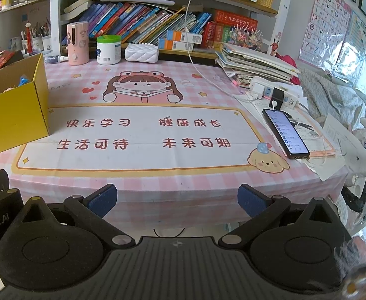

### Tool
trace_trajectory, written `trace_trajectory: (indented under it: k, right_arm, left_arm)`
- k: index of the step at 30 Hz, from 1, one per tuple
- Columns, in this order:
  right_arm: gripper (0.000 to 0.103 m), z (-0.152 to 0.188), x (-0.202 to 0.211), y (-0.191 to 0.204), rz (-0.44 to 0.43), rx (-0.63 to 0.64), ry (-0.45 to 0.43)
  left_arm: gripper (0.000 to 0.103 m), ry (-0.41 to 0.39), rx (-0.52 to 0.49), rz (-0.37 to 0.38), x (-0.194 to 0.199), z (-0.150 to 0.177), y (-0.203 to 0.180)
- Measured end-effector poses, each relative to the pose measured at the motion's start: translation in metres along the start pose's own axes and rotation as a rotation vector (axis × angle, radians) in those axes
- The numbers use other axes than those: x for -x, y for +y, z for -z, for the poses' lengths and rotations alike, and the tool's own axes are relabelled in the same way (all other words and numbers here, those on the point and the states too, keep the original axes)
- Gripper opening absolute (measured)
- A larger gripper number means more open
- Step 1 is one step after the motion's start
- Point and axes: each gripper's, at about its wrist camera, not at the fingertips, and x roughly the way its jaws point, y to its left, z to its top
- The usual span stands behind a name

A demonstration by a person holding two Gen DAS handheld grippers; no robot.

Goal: Organize objects

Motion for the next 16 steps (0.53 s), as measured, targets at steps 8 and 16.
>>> trace_trajectory:
  k: [8, 16]
  right_arm:
    - [0.103, 0.001, -0.001, 0.004, -0.007, 0.005, 0.008]
    - [0.103, -0.002, -0.006, 0.012, -0.016, 0.02, 0.015]
  left_arm:
    - [0.101, 0.004, 0.017, 0.003, -0.004, 0.0, 0.004]
    - [0.101, 0.016, 0.041, 0.014, -0.011, -0.002, 0.01]
